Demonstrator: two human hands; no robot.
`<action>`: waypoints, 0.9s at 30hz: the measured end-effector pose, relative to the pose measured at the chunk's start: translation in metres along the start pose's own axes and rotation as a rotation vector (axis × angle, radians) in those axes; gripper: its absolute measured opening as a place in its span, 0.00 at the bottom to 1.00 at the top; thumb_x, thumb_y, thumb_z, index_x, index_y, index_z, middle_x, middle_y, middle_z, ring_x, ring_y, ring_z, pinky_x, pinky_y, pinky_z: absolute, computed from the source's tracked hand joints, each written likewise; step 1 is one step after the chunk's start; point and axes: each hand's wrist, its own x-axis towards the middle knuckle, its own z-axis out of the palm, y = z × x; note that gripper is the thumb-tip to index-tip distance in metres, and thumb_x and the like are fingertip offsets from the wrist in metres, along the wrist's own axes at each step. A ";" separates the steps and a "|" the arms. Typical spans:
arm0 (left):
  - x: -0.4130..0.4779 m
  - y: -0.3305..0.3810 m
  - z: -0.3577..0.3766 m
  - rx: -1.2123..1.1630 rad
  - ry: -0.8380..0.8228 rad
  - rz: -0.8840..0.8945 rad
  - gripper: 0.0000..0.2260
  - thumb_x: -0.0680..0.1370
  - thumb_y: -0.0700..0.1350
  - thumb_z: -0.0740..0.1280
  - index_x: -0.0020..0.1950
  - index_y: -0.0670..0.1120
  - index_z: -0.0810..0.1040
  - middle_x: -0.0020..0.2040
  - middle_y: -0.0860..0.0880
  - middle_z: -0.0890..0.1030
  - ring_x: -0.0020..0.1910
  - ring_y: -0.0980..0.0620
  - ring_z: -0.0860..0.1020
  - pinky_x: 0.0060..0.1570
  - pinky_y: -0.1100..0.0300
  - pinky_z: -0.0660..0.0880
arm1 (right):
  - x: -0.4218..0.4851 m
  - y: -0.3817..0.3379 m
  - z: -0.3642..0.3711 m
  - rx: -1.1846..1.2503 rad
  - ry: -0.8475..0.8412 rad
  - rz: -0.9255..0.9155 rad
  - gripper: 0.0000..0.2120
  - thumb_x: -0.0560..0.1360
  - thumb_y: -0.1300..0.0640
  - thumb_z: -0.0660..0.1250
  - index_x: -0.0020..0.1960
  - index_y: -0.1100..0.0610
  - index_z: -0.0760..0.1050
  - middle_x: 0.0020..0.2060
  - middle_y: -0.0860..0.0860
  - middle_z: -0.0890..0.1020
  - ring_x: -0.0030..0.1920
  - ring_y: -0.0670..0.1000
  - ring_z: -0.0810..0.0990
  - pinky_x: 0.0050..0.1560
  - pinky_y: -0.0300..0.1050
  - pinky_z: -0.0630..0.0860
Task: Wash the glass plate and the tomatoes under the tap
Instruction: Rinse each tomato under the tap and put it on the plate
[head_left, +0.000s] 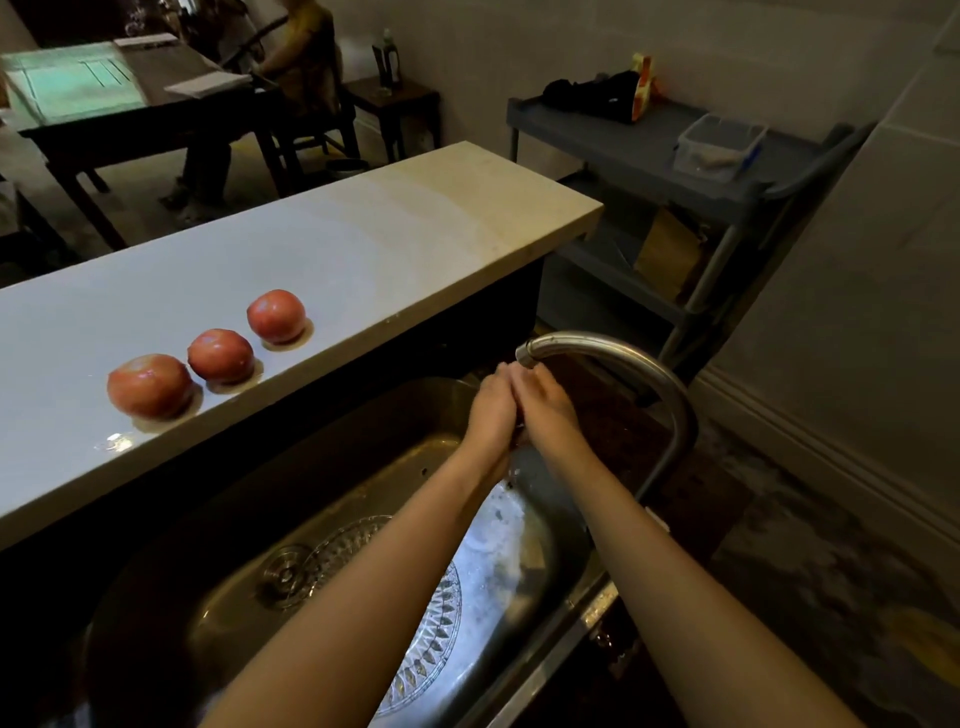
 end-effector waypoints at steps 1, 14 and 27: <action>0.001 0.000 -0.003 0.045 -0.014 0.027 0.18 0.80 0.50 0.54 0.36 0.54 0.79 0.31 0.52 0.80 0.34 0.58 0.80 0.29 0.64 0.74 | -0.004 0.002 0.000 0.014 -0.020 -0.027 0.10 0.77 0.46 0.58 0.40 0.47 0.73 0.38 0.46 0.78 0.42 0.46 0.80 0.36 0.36 0.75; -0.016 -0.012 -0.003 0.258 -0.051 0.160 0.09 0.81 0.52 0.53 0.51 0.54 0.72 0.46 0.51 0.77 0.46 0.57 0.76 0.38 0.66 0.73 | -0.019 0.001 -0.005 0.260 0.049 0.073 0.12 0.78 0.50 0.59 0.50 0.57 0.76 0.41 0.50 0.80 0.44 0.48 0.80 0.39 0.40 0.74; -0.018 -0.021 -0.003 -0.015 -0.072 0.091 0.14 0.82 0.53 0.53 0.52 0.53 0.77 0.52 0.48 0.79 0.53 0.53 0.78 0.46 0.63 0.75 | -0.022 0.002 -0.006 0.208 0.033 0.023 0.10 0.77 0.46 0.59 0.50 0.43 0.78 0.46 0.44 0.83 0.51 0.45 0.81 0.44 0.38 0.77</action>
